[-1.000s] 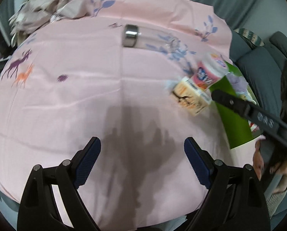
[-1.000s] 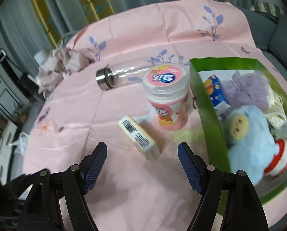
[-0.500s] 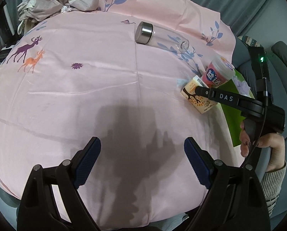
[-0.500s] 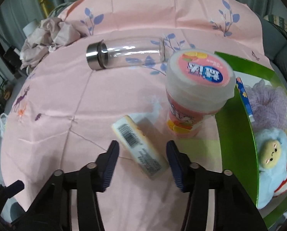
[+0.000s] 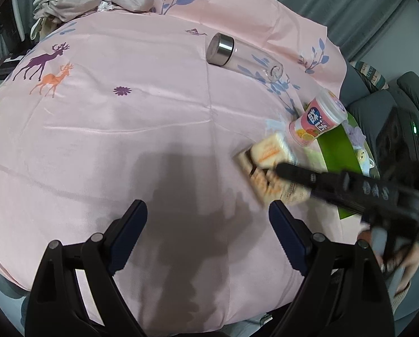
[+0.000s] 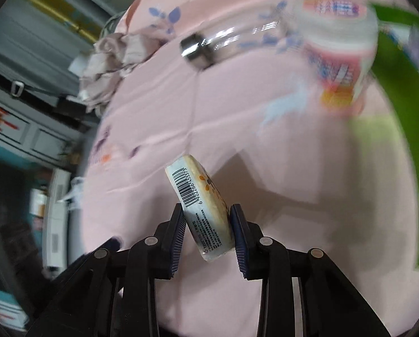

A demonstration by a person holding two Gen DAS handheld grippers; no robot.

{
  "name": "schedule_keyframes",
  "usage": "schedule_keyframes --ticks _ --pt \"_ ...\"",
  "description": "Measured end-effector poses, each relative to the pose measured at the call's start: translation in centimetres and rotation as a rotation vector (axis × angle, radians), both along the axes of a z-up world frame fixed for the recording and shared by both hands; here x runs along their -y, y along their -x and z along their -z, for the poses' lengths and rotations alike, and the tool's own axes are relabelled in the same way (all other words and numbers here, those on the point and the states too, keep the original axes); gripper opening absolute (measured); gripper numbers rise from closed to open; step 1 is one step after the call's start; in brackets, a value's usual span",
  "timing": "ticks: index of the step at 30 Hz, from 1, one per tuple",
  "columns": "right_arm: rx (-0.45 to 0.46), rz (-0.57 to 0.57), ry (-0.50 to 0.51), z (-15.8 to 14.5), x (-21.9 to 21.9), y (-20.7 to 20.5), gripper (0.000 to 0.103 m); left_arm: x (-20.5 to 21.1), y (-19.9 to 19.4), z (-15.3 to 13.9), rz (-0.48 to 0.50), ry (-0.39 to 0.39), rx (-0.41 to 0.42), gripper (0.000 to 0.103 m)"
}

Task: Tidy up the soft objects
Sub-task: 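Move the right tool back to the cream tissue pack and grasp it, then carry the cream tissue pack with the right tool and release it into the box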

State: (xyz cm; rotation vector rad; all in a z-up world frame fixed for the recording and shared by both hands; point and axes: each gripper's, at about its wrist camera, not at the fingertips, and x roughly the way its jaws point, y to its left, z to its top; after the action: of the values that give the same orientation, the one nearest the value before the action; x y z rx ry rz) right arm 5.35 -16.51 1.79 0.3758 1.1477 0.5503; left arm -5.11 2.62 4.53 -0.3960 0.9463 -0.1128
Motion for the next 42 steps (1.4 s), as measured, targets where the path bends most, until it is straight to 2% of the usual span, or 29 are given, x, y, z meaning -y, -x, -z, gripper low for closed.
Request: schedule_keyframes --ticks 3,9,16,17,20,24,27,29,33,35,37,41,42 --pt "-0.021 -0.011 0.003 0.5 -0.6 1.0 0.034 -0.1 -0.1 0.1 -0.002 0.002 -0.002 0.088" --pt "0.000 0.036 0.110 0.4 0.0 1.0 0.034 0.2 -0.3 0.2 0.011 0.012 -0.009 0.088" --pt "0.045 0.092 0.228 -0.5 2.2 0.9 0.039 2.2 -1.0 0.5 0.063 0.012 -0.016 0.088" --pt "0.047 0.097 0.223 -0.6 2.6 0.8 0.040 2.5 -1.1 0.5 0.072 0.015 -0.015 0.087" --pt "0.057 0.103 0.189 -0.9 3.7 0.9 0.053 3.9 -1.6 0.6 0.104 0.013 -0.015 0.087" --pt "0.068 0.095 0.156 -1.3 4.4 0.9 0.055 5.6 -2.3 0.8 0.146 0.021 -0.018 0.080" --pt "0.066 0.080 0.141 -1.2 4.3 0.7 0.061 6.8 -2.7 1.0 0.172 0.029 -0.026 0.077" --pt "0.062 0.070 0.130 -1.0 4.3 0.6 0.061 7.5 -2.9 1.2 0.186 0.030 -0.031 0.068" --pt "0.043 0.053 0.112 -0.2 4.1 0.1 0.061 8.6 -3.5 1.8 0.215 0.047 -0.047 0.064" --pt "0.042 0.040 0.114 0.2 3.8 0.0 0.061 8.9 -3.8 2.3 0.221 0.049 -0.061 0.054" --pt "0.038 0.021 0.103 0.7 3.4 -0.1 0.061 9.1 -4.1 2.7 0.219 0.050 -0.074 0.049" --pt "0.024 0.003 0.095 1.7 2.9 -0.5 0.061 9.0 -4.3 3.1 0.218 0.068 -0.068 0.049" --pt "0.026 0.001 0.093 1.8 2.7 -0.5 0.057 9.0 -4.4 3.1 0.221 0.070 -0.068 0.048"
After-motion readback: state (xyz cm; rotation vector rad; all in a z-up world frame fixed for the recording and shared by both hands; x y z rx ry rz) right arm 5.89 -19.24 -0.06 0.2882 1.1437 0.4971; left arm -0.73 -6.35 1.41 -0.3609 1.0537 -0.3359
